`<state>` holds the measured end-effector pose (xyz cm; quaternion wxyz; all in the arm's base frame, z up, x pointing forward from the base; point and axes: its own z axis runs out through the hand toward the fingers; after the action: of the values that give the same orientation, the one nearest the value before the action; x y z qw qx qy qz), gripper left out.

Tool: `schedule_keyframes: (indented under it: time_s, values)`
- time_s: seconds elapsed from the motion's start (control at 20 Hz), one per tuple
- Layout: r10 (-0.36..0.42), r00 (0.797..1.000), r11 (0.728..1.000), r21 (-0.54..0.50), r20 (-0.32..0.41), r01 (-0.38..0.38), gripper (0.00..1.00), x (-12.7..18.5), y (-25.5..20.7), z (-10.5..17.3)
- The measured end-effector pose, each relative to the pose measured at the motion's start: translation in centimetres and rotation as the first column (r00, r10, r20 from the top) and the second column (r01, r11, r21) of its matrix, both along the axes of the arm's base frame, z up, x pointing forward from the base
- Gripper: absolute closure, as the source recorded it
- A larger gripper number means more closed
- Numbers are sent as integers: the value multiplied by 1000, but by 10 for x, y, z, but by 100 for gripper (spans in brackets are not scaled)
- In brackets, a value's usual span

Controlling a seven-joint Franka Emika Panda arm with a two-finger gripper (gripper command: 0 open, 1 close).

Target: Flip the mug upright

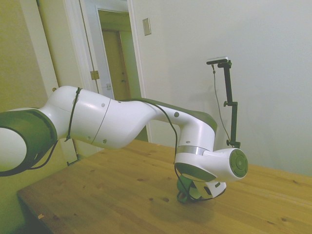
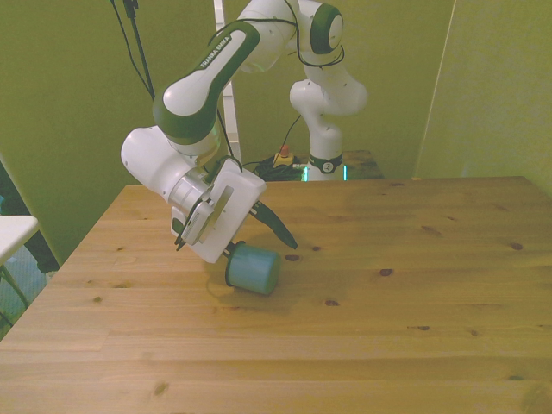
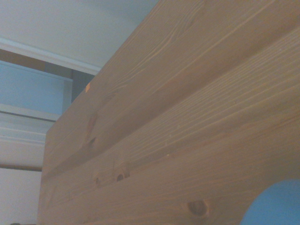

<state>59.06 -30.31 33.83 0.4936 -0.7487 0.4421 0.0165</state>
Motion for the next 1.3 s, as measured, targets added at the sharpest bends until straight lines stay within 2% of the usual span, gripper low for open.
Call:
schedule_keyframes:
  time_s: [0.85,1.1,1.3]
  values:
    - [9,1000,1000,0,2,-9,100,3,5,0]
    - [9,1000,1000,-3,16,-9,100,6,8,7]
    - [-21,998,998,-64,54,24,100,9,6,25]
